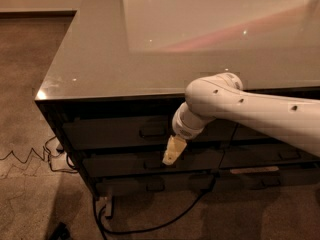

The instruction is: Open top drawer

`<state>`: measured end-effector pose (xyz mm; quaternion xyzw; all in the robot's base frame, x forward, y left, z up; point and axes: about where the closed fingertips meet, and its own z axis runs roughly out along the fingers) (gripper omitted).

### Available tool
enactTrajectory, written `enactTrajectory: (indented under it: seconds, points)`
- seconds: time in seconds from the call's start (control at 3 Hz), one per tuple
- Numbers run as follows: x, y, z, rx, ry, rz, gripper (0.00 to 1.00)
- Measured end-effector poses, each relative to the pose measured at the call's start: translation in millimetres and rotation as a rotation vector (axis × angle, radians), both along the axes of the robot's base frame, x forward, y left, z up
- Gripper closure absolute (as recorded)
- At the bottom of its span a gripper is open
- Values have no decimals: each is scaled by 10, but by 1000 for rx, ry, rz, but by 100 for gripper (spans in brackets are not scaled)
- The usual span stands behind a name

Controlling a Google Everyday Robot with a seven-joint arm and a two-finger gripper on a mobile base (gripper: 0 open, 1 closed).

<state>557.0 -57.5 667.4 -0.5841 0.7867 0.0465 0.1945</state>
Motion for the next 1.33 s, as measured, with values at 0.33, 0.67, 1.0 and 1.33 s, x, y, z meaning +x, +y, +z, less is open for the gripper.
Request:
enactTrajectory:
  seconds: [0.33,0.67,1.0,1.33]
  points:
    - [94,32,-98,-8,3,-10,0]
    - [197,-3,-147,-22,1,-28,0]
    - [253,3,-204,-34,8,-34,0]
    - [262,23,-316,-58,28,-28,19]
